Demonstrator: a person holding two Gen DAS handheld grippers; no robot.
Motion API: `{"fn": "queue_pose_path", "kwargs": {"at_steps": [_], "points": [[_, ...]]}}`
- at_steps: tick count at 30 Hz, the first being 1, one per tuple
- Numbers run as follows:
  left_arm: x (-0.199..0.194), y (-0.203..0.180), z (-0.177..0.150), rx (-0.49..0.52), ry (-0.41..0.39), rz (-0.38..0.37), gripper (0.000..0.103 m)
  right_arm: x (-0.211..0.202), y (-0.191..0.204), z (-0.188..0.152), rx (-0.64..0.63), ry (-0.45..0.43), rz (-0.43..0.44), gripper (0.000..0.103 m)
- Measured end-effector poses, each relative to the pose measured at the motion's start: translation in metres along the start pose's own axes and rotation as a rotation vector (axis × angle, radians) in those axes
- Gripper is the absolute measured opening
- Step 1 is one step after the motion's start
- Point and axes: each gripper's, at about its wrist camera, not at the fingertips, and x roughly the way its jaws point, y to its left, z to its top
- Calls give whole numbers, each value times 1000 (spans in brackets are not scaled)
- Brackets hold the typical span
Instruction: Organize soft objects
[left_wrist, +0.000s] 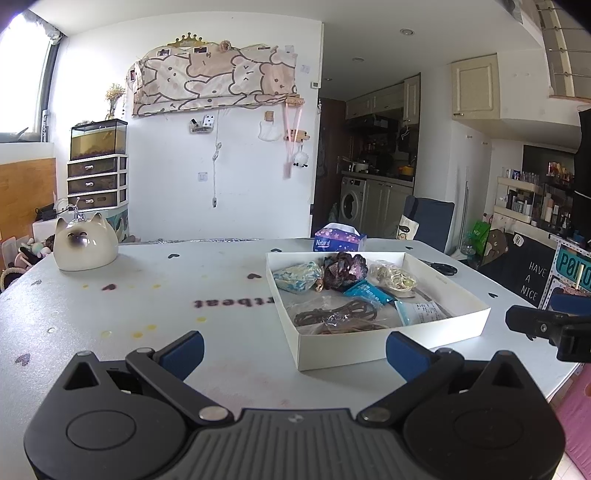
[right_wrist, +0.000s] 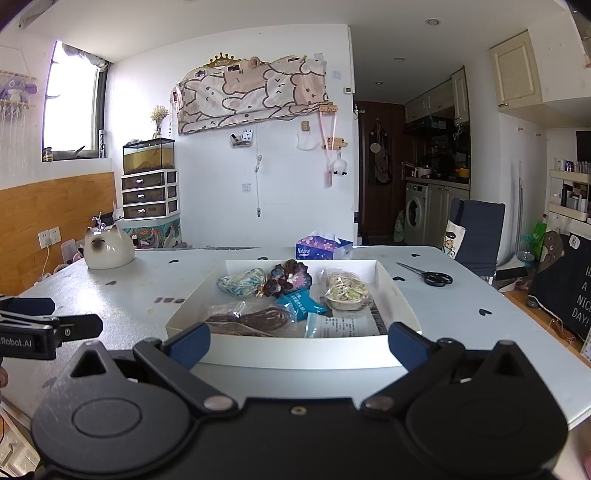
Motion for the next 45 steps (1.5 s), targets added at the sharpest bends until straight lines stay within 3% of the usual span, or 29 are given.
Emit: {"fn": "queue_pose_path", "kwargs": {"at_steps": [45], "points": [[-4,6,-2,-1,4,5,103,2,4,1,1,2,4,103]]}}
